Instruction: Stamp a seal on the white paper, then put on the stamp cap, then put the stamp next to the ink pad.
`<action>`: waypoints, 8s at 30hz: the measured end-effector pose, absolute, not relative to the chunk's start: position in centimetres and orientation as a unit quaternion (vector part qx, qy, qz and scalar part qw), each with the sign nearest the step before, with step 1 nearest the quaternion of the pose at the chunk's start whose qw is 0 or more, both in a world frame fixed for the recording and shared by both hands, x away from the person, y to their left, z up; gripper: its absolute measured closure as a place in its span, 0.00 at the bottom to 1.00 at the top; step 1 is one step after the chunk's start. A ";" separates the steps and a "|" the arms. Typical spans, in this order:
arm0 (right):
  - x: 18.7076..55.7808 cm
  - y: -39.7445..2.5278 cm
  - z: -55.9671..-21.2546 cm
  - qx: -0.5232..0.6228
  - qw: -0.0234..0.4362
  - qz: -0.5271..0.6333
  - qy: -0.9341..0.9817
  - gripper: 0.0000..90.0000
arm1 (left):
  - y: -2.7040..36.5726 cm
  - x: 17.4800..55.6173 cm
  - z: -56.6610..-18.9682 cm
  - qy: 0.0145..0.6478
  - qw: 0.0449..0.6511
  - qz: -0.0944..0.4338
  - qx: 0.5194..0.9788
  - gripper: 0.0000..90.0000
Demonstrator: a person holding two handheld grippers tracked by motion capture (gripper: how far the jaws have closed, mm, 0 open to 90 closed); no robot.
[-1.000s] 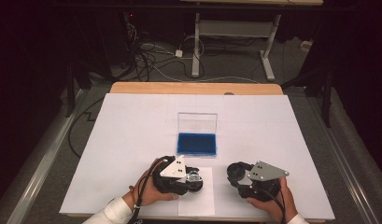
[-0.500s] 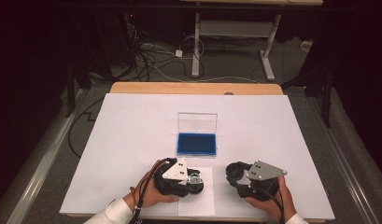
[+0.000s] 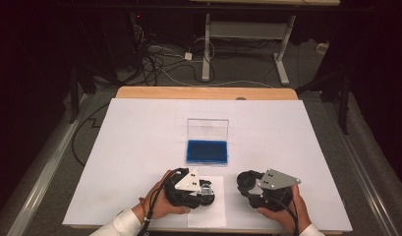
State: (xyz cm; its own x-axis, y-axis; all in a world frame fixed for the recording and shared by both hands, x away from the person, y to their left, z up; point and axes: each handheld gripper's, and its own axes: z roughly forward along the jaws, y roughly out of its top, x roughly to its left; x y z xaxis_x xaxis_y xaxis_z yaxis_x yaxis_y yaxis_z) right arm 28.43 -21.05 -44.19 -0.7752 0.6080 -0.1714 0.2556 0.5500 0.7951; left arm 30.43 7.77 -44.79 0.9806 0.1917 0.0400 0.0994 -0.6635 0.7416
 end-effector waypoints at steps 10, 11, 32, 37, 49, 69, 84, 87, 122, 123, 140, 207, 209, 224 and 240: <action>28.3 -21.0 -44.2 0.249 0.219 0.400 0.854 0.43 | 7.8 30.5 -45.3 0.089 0.402 0.055 0.910 0.60; 28.3 -21.0 -44.2 0.248 0.220 0.399 0.855 0.43 | 7.8 30.4 -45.3 0.089 0.400 0.058 0.910 0.60; 27.8 -21.4 -43.9 0.250 0.227 0.409 0.848 0.43 | 7.8 30.6 -45.5 0.092 0.399 0.052 0.911 0.60; 27.5 -21.6 -43.8 0.251 0.230 0.411 0.846 0.43 | 7.8 30.6 -45.5 0.092 0.398 0.051 0.911 0.60; 27.5 -21.5 -43.7 0.251 0.229 0.412 0.845 0.43 | 7.8 30.5 -45.6 0.093 0.399 0.056 0.911 0.60; 27.5 -21.4 -43.8 0.249 0.228 0.411 0.847 0.43 | 7.7 30.2 -45.7 0.093 0.395 0.067 0.911 0.60; 27.3 -21.4 -43.6 0.243 0.229 0.411 0.848 0.43 | 7.4 30.2 -45.1 0.089 0.374 0.072 0.920 0.60; 27.3 -21.5 -43.5 0.243 0.229 0.412 0.848 0.43 | 7.4 30.4 -45.0 0.092 0.377 0.065 0.919 0.60; 27.3 -21.4 -43.5 0.239 0.226 0.414 0.849 0.43 | 8.2 30.4 -42.6 0.095 0.417 0.065 0.902 0.60; 27.3 -21.4 -43.5 0.239 0.226 0.413 0.849 0.43 | 8.2 30.4 -42.6 0.096 0.417 0.066 0.901 0.60; 27.3 -21.3 -43.6 0.239 0.223 0.412 0.851 0.43 | 7.8 30.3 -42.4 0.089 0.406 0.072 0.907 0.60; 27.8 -20.8 -44.0 0.243 0.216 0.407 0.854 0.43 | 11.9 30.9 -38.6 0.115 0.476 0.101 0.866 0.60; 27.8 -20.7 -44.0 0.241 0.215 0.407 0.854 0.43 | 11.9 30.8 -38.5 0.115 0.476 0.102 0.866 0.60; 27.7 -20.4 -44.1 0.233 0.213 0.405 0.858 0.43 | 12.2 31.0 -38.2 0.119 0.487 0.105 0.859 0.60; 27.8 -18.6 -44.0 0.222 0.194 0.416 0.860 0.43 | 12.0 30.4 -37.8 0.111 0.494 0.108 0.855 0.60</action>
State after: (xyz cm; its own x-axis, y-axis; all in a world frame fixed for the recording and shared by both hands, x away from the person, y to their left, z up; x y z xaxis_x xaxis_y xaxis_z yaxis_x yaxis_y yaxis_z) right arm 27.81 -18.57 -44.01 -0.8263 0.5429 -0.1501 0.2197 0.5560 0.8016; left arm 30.44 11.98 -37.79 0.9519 0.2972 0.0752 0.0833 -0.4869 0.8695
